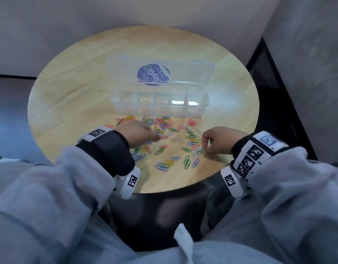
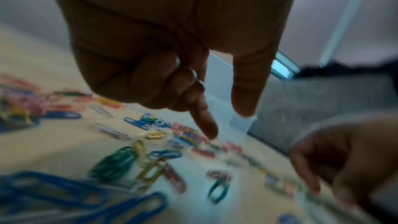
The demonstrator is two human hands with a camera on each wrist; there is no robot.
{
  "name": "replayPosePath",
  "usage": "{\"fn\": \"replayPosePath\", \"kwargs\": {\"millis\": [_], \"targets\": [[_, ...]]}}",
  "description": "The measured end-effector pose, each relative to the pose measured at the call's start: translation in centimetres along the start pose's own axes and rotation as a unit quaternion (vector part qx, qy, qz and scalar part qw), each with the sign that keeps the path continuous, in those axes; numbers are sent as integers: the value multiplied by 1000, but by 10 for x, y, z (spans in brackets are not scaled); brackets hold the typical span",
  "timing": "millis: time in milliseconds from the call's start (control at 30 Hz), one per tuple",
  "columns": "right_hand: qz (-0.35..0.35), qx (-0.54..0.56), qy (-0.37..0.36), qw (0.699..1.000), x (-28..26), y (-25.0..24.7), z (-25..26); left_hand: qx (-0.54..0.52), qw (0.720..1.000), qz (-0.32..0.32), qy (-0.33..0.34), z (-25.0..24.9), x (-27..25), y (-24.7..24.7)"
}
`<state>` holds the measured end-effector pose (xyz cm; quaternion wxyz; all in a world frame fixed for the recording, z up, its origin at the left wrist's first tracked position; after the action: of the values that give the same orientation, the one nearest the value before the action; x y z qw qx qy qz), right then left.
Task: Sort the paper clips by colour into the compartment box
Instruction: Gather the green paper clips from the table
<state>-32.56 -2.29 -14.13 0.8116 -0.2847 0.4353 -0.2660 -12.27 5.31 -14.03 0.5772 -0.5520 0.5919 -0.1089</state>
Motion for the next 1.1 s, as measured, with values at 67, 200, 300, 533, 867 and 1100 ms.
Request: {"fn": "replayPosePath", "kwargs": {"millis": [67,200,300,533,867,1100], "targets": [[1,-19,8,1000,3,6,-1,101,995,-11,13,-5,-3,6],[-26,-78,-11,997,8,13,2,207,978,-7,19,-18,0,17],[-27,-95,-25,995,11,14,4,258,966,-1,23,-27,7,21],[-22,-76,-26,997,12,12,2,268,963,13,23,-27,14,24],[-2,-70,-45,996,7,-1,6,-108,993,46,29,-23,1,6],[-29,-69,-30,997,7,10,-4,-344,938,42,5,-20,-11,-4]]}}
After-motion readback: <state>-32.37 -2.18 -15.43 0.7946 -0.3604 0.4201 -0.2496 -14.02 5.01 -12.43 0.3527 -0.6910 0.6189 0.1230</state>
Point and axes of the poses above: each hand's wrist, its own x-axis towards the middle knuckle, its own y-axis out of the palm, z = x × y, the point moved 5 cm from there along x, towards the middle knuckle, and after that the axes turned 15 degrees about x, right-handed, at the moved point
